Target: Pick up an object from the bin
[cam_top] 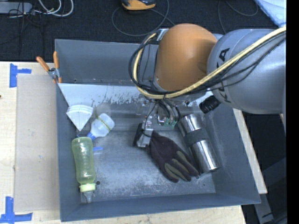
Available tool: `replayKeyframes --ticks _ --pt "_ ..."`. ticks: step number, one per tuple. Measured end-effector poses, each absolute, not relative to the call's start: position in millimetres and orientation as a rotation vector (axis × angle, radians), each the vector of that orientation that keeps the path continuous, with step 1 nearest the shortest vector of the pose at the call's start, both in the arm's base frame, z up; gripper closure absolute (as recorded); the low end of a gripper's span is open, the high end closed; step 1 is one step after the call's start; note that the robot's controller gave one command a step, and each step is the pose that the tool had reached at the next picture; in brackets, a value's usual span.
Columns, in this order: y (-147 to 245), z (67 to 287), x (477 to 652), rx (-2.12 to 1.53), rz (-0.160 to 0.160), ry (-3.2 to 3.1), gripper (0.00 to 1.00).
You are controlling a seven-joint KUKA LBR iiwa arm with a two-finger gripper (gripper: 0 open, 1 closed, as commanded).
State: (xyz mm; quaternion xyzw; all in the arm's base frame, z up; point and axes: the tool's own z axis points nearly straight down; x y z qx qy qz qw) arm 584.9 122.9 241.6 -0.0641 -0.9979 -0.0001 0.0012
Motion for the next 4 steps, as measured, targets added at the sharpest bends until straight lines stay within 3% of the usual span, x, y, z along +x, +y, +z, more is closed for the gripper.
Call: replayKeyframes --ticks 1,2,3,4 --pt "89 204 579.5 -0.130 0.005 -3.129 0.00" --pt "72 170 572.1 -0.412 -0.001 -3.112 0.00" --pt "52 129 567.7 -0.461 0.004 -3.100 0.00" --pt "28 90 580.5 0.018 -0.002 -3.137 1.00"
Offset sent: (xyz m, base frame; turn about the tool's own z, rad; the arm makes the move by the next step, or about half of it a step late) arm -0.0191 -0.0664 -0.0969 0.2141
